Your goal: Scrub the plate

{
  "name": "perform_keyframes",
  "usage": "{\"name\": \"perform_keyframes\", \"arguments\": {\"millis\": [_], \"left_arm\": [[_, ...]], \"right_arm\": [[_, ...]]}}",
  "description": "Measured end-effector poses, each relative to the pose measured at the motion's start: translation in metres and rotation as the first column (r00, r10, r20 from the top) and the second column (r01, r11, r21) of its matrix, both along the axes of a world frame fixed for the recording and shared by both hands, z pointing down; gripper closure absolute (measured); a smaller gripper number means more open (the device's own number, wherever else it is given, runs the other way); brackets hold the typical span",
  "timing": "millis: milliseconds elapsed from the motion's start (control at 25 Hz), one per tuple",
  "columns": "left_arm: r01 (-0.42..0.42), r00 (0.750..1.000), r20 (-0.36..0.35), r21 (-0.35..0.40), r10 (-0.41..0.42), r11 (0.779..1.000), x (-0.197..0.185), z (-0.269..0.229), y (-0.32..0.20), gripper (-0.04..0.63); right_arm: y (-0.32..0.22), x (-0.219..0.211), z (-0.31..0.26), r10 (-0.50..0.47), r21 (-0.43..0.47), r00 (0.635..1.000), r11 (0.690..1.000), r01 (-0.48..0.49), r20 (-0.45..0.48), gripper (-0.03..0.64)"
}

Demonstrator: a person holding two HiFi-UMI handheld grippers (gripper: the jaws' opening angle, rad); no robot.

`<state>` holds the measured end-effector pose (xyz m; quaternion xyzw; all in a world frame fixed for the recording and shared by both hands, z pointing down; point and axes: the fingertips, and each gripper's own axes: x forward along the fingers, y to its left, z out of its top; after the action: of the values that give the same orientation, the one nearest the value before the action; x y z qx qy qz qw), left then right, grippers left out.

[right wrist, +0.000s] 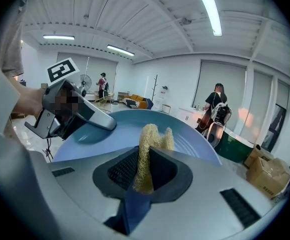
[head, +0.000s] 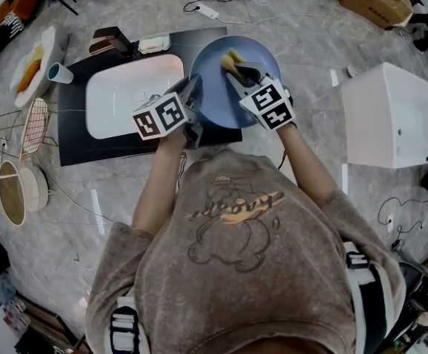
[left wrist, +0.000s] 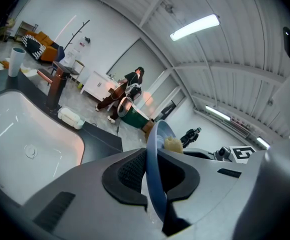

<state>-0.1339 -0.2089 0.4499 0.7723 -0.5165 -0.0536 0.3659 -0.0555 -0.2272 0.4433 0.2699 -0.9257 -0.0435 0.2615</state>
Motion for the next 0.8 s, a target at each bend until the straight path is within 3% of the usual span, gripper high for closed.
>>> {"name": "perform_keyframes", "arguments": {"millis": [280, 800], "left_arm": [[0.038, 0.999, 0.01, -0.001, -0.038, 0.999, -0.006, 0.001, -0.003, 0.555], [0.077, 0.997, 0.006, -0.015, -0.076, 0.997, -0.014, 0.007, -0.009, 0.555]], "right_arm": [[-0.012, 0.025, 0.015, 0.047, -0.022, 0.998, 0.999, -0.048, -0.048, 0.558], [0.028, 0.033, 0.044, -0.028, -0.143, 0.993, 0.99, 0.012, -0.114, 0.56]]}}
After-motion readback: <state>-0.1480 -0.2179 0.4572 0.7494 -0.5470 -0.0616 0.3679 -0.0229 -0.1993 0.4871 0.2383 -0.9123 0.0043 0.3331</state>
